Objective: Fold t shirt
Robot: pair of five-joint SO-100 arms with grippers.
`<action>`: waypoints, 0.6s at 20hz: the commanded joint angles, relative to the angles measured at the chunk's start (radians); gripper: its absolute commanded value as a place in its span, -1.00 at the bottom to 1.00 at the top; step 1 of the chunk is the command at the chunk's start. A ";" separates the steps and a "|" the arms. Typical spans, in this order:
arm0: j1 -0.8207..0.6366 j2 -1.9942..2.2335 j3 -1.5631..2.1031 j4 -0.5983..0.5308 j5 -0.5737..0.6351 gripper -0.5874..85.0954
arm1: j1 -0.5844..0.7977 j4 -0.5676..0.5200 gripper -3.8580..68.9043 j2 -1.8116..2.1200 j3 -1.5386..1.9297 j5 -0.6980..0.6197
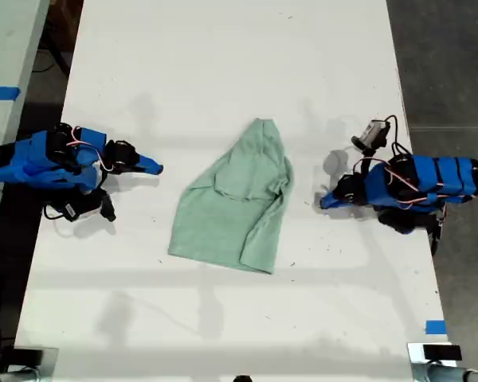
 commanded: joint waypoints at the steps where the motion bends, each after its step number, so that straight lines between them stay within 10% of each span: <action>1: 0.040 -0.005 -0.028 -0.094 -0.009 -0.99 | -0.009 -0.037 -0.83 0.008 0.054 0.002; 12: 0.307 -2.057 -1.285 0.100 -0.225 -0.59 | -0.005 -0.037 -0.83 0.008 0.054 -0.002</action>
